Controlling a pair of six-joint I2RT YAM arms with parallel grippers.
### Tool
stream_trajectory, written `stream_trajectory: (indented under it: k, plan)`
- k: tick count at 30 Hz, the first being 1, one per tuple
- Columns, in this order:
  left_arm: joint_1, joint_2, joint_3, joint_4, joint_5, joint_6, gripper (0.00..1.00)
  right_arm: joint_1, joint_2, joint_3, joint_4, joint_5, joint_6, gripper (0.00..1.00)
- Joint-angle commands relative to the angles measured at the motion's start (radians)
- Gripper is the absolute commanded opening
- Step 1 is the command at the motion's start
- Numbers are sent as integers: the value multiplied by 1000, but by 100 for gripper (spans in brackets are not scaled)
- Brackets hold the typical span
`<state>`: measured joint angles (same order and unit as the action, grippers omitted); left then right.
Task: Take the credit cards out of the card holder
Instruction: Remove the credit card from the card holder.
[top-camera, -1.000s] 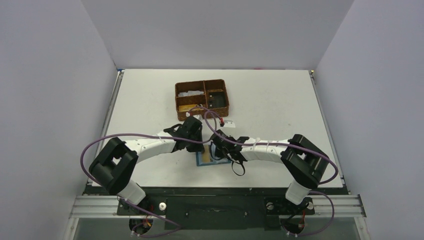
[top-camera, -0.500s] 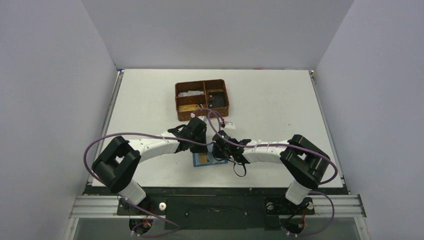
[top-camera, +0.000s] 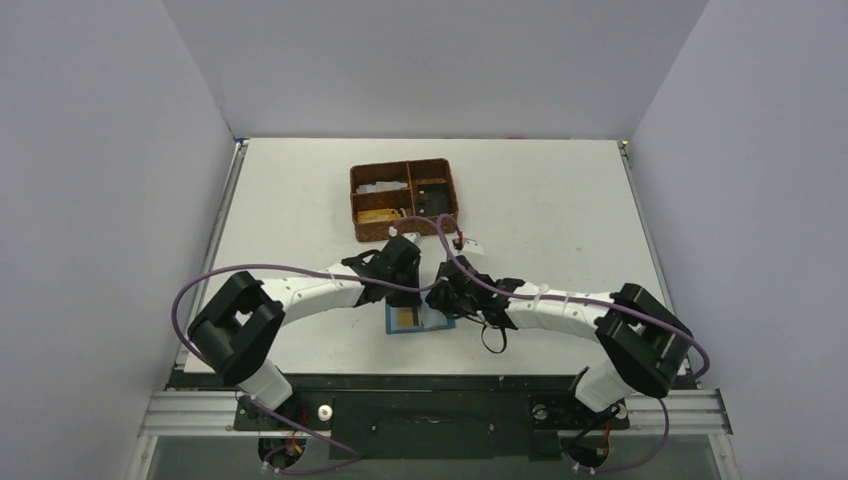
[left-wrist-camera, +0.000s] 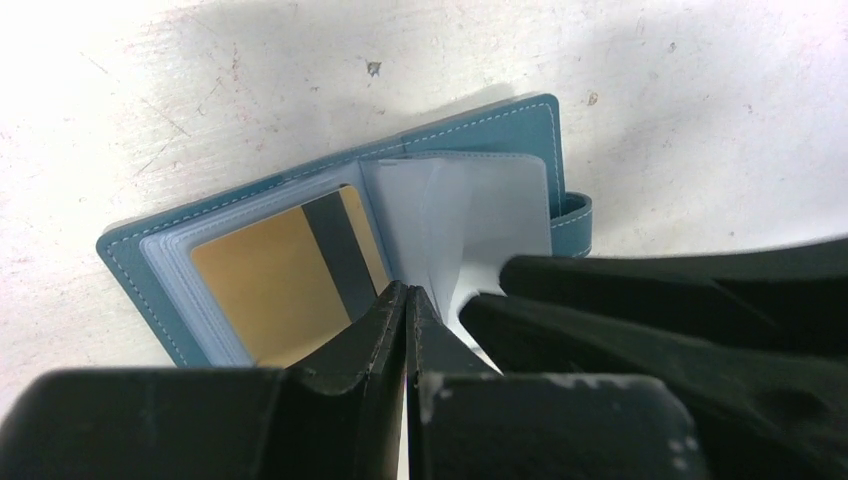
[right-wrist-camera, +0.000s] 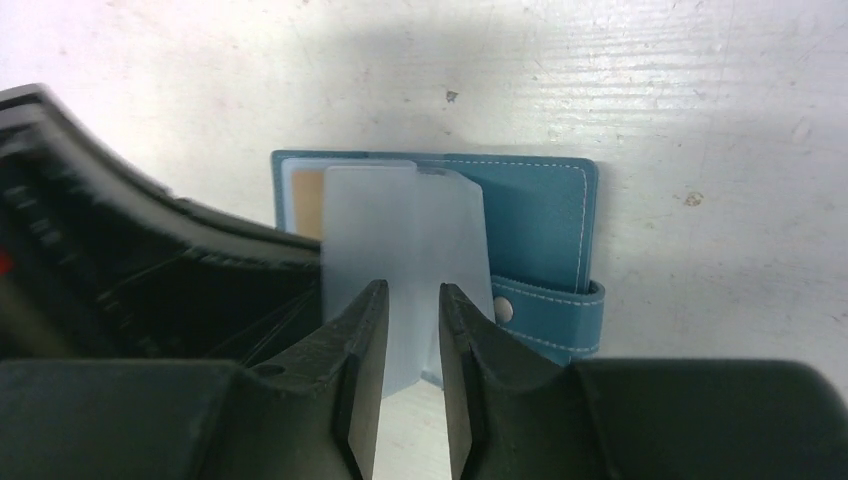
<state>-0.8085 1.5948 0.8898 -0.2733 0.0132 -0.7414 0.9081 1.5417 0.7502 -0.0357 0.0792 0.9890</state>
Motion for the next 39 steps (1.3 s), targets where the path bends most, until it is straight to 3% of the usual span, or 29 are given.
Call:
stream_trajectory:
  k: [1, 18, 22, 39]
  plan:
    - [-5, 14, 57, 16, -4, -7, 0, -9, -109, 6, -63, 44, 3, 24]
    - [-54, 152, 120, 79, 33, -30, 0, -30, -400, -110, -210, 133, 16, 26]
    - [-55, 169, 117, 84, 33, -39, 0, -28, -398, -131, -197, 120, 21, 26]
    - [13, -5, 94, -15, -2, 6, 1, -26, -239, -59, -34, -40, 29, 25]
